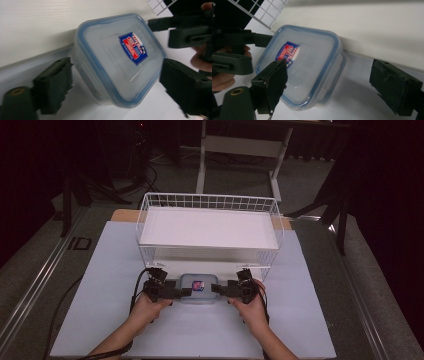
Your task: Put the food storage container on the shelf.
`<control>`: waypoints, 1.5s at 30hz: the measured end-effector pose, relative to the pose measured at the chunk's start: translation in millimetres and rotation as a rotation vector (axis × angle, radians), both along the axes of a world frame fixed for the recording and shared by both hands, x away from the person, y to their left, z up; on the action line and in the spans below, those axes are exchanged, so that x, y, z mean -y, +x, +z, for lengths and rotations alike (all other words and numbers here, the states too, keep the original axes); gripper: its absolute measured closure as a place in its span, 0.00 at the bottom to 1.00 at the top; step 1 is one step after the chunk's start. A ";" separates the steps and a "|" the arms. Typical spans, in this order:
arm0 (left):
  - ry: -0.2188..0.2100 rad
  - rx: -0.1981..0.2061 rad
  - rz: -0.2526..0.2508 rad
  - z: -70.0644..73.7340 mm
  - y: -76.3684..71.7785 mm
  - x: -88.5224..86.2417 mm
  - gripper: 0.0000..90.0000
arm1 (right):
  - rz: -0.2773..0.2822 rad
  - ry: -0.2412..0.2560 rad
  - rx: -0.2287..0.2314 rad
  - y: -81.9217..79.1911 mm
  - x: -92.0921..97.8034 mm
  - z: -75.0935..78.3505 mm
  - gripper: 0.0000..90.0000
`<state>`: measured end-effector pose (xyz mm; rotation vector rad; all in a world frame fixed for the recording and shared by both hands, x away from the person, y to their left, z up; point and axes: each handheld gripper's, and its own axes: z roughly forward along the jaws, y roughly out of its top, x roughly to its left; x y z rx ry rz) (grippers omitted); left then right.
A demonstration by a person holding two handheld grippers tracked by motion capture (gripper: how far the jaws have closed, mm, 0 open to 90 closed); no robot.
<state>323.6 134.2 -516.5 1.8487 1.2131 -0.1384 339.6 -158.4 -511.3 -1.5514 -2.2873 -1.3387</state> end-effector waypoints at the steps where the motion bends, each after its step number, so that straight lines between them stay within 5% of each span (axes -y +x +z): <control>1: -0.005 -0.006 0.000 -1.1 1.1 0.2 0.17 | 0.007 -0.001 -0.014 1.3 -1.2 -1.4 0.19; 15: -0.025 -0.087 0.008 -9.5 6.0 0.0 0.32 | 0.036 0.070 -0.129 6.6 -5.9 -8.0 0.44; 24: -0.009 -0.085 -0.005 -7.2 1.3 0.5 0.35 | 0.035 0.110 -0.202 6.2 -6.5 -11.5 0.44; 30: 0.076 -0.007 -0.031 0.0 -12.4 6.4 0.37 | 0.057 0.052 -0.133 -6.6 -10.2 -3.5 0.46; 35: 0.036 -0.009 0.007 1.6 -18.3 2.4 0.45 | 0.056 0.055 -0.124 -12.4 -8.7 -0.3 0.49; 45: 0.077 0.024 0.035 6.0 -26.8 8.2 0.46 | 0.060 0.025 -0.079 -19.9 -10.6 3.4 0.49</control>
